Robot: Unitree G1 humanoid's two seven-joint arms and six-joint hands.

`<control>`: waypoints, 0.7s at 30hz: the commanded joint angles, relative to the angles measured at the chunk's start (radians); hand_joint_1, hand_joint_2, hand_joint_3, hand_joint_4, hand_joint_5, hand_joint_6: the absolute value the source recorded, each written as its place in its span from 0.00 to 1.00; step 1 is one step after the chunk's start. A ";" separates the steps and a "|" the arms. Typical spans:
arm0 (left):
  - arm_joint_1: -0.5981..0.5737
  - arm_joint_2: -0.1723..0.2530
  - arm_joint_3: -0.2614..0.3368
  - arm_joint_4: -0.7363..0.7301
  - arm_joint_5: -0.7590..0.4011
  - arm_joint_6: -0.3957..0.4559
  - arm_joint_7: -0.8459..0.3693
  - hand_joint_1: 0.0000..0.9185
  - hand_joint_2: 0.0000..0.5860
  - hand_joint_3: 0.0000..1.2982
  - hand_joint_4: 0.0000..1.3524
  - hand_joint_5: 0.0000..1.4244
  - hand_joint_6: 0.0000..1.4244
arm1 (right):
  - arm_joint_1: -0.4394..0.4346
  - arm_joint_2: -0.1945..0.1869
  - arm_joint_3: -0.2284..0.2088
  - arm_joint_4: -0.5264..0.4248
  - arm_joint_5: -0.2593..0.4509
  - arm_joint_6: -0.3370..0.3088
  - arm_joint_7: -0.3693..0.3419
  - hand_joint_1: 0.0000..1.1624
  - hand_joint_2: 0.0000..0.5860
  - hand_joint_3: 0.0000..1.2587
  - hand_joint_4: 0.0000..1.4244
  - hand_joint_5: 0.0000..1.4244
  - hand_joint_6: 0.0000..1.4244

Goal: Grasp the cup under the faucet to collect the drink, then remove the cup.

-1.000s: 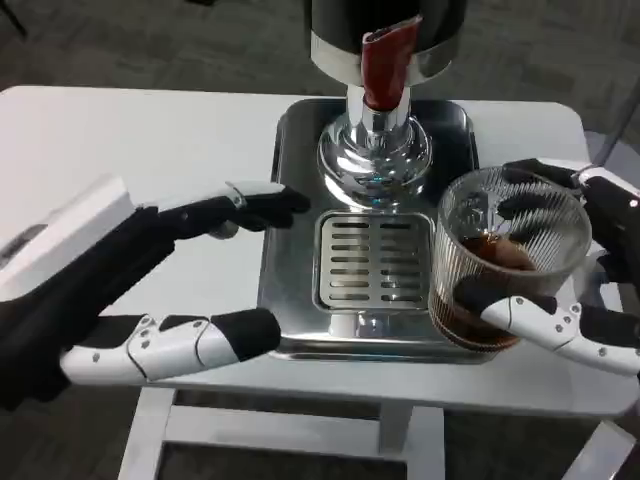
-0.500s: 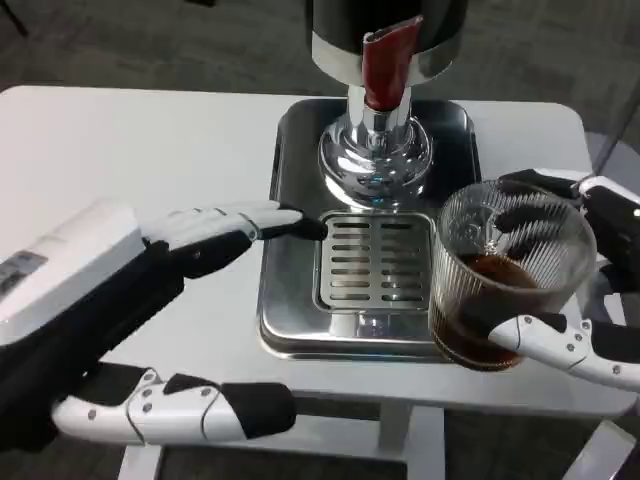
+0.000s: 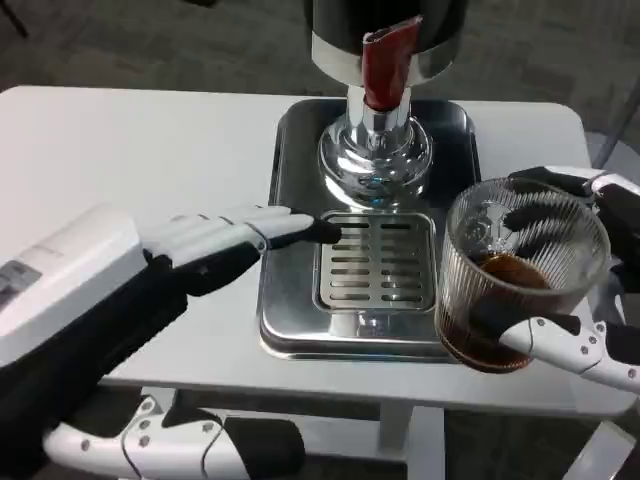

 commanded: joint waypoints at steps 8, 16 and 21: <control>0.050 0.002 -0.002 -0.042 -0.007 -0.033 -0.030 0.00 0.11 0.13 0.05 0.07 0.16 | -0.008 -0.009 0.022 -0.046 0.005 0.005 0.015 0.72 0.32 0.81 0.82 0.98 1.00; 0.061 0.000 0.020 -0.053 -0.010 -0.033 -0.033 0.00 0.11 0.12 0.04 0.07 0.16 | -0.022 -0.018 0.056 -0.039 -0.008 0.018 0.022 0.72 0.32 0.81 0.82 0.98 1.00; 0.086 -0.004 0.048 -0.055 -0.018 -0.045 -0.036 0.00 0.11 0.12 0.03 0.07 0.15 | -0.033 -0.020 0.069 -0.036 -0.019 0.029 0.020 0.72 0.32 0.81 0.82 0.98 1.00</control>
